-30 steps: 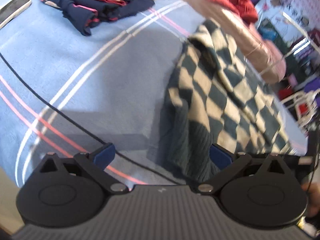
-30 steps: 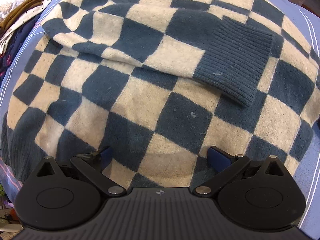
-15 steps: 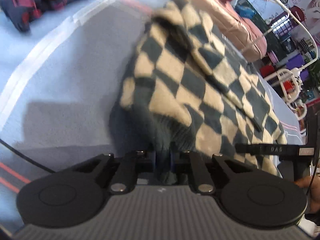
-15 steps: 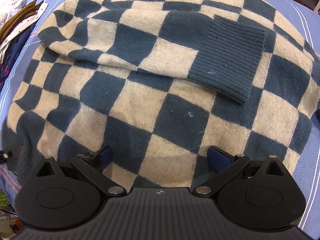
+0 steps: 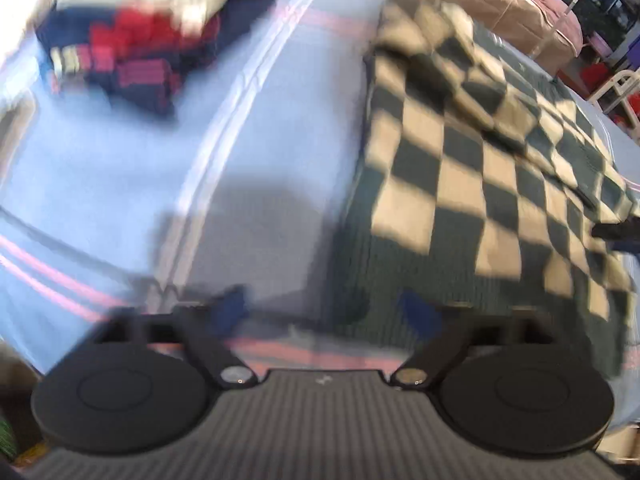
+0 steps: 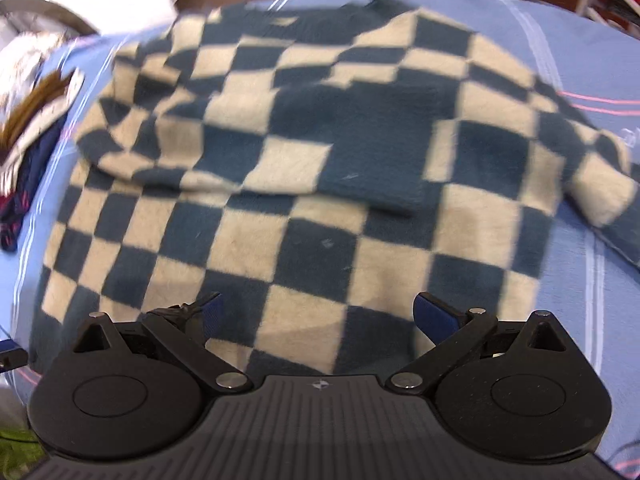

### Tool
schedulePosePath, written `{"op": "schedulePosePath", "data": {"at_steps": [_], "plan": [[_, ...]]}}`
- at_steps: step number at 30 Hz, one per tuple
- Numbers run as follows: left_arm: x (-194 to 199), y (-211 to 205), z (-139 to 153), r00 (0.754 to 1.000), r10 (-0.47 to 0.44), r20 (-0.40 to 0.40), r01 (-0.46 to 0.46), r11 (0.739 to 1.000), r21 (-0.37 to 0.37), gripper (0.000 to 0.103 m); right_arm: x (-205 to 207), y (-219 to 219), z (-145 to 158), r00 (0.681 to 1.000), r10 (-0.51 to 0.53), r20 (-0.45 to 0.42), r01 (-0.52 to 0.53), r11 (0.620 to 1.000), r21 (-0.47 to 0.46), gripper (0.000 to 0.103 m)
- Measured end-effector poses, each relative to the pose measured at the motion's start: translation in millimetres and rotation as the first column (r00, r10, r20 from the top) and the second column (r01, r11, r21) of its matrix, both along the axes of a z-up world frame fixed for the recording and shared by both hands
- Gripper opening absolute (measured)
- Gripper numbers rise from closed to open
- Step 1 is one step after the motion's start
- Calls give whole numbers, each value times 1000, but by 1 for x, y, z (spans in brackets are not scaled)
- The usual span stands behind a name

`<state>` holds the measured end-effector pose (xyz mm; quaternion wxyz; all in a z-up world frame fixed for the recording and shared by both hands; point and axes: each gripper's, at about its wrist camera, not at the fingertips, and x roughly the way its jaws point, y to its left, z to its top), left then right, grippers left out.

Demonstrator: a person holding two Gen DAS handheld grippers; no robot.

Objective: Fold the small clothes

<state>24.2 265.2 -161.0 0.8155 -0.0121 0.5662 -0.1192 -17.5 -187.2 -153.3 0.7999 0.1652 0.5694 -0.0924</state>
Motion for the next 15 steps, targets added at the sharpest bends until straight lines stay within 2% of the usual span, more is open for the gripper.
{"op": "schedulePosePath", "data": {"at_steps": [2, 4, 7, 9, 11, 13, 15], "plan": [[11, -23, 16, 991, -120, 55, 121, 992, -22, 97, -19, -24, 12, 995, -94, 25, 95, 996, -4, 103], [27, -54, 21, 973, -224, 50, 225, 974, -27, 98, -45, -50, 20, 976, -211, 48, 211, 977, -11, 103], [50, -106, 21, 961, -275, 11, 275, 958, -77, 98, -90, -107, 31, 907, -412, 84, 415, 910, -25, 103], [57, -143, 23, 965, -260, -23, 253, 954, -163, 98, -132, -148, 42, 824, -555, 117, 561, 828, -25, 103], [56, -175, 24, 966, -256, -45, 239, 942, -237, 98, -175, -190, 53, 723, -672, 164, 682, 731, -12, 103], [48, -211, 21, 960, -274, -57, 252, 935, -248, 99, -218, -227, 62, 623, -752, 217, 769, 640, 11, 103], [35, -247, 18, 950, -305, -67, 286, 935, -210, 99, -253, -255, 63, 537, -812, 231, 832, 554, 13, 103]]}}
